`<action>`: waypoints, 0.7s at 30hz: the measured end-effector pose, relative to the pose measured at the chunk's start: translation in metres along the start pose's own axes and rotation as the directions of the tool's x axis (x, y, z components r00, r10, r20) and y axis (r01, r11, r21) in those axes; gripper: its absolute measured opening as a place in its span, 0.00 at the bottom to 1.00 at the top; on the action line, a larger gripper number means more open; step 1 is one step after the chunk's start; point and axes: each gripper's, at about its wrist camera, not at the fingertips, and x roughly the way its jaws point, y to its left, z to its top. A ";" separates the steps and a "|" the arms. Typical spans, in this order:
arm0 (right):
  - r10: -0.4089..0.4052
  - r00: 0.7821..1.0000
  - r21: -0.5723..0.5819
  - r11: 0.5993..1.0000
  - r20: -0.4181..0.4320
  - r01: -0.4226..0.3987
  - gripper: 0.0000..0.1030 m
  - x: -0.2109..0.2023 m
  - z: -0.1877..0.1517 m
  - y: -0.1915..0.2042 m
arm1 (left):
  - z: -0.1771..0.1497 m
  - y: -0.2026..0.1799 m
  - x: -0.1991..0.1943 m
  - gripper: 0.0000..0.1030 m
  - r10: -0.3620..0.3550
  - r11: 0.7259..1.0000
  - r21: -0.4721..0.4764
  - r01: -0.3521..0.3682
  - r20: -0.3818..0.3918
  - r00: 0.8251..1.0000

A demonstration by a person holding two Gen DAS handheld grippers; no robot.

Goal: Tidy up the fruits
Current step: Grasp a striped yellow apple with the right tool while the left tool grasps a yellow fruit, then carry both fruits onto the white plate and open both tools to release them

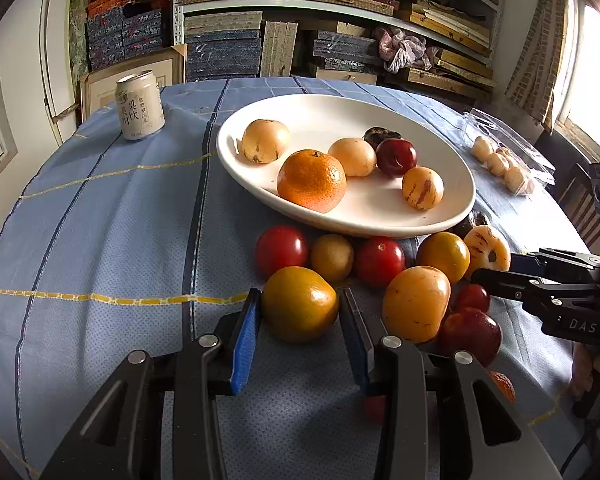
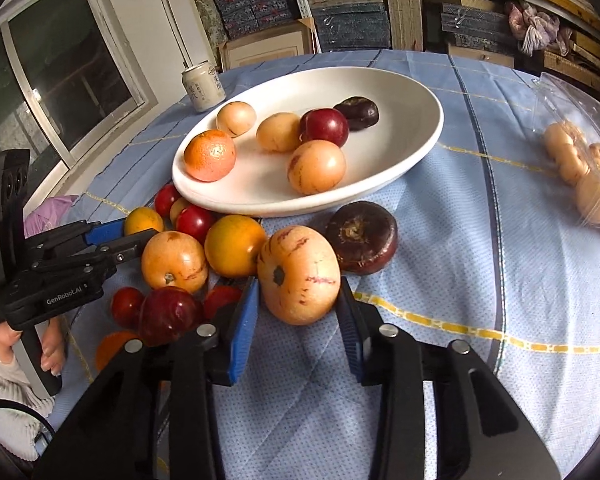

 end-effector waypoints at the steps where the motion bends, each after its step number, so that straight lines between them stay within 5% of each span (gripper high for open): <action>1: 0.006 1.000 0.002 1.000 0.005 -0.006 0.36 -0.001 0.000 -0.001 | 0.000 0.000 0.000 0.39 -0.002 1.000 -0.002 0.002 0.000 1.000; 14: 0.018 0.992 0.042 0.999 0.125 -0.023 0.36 -0.045 -0.003 -0.012 | 0.018 0.013 -0.022 0.39 0.015 0.998 -0.056 -0.010 0.081 0.997; 21: -0.016 0.988 0.029 1.000 0.153 0.012 0.36 -0.044 0.052 -0.016 | 0.071 0.011 -0.002 0.39 0.052 0.998 -0.028 -0.050 0.062 0.997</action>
